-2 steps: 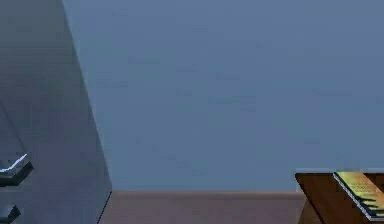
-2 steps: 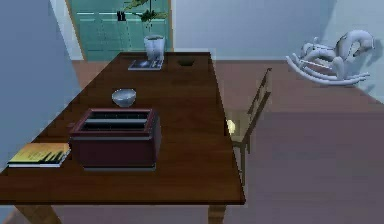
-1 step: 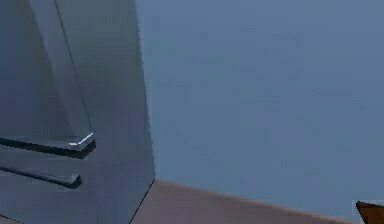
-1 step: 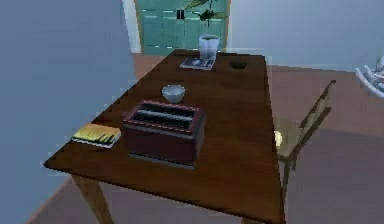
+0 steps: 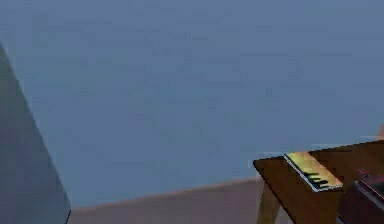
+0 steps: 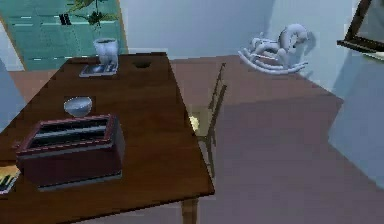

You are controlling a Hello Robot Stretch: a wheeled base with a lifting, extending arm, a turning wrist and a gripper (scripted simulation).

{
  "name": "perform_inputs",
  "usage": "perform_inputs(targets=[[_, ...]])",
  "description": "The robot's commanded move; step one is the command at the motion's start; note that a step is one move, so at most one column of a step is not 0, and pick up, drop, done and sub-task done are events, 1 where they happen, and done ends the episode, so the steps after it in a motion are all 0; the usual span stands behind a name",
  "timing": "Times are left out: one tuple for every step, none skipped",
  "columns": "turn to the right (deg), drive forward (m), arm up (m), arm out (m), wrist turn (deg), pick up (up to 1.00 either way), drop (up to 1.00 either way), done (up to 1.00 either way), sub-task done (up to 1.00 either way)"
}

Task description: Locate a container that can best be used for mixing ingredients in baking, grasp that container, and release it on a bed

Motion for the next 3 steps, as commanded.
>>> perform_inputs(targets=[[0.0, 0.8, 0.0, 0.0, 0.0, 0.0, 0.0, 0.0, 0.0], [33.0, 0.0, 0.0, 0.0, 0.0, 0.0, 0.0, 0.0, 0.0], [0.0, 0.2, 0.0, 0.0, 0.0, 0.0, 0.0, 0.0, 0.0]])
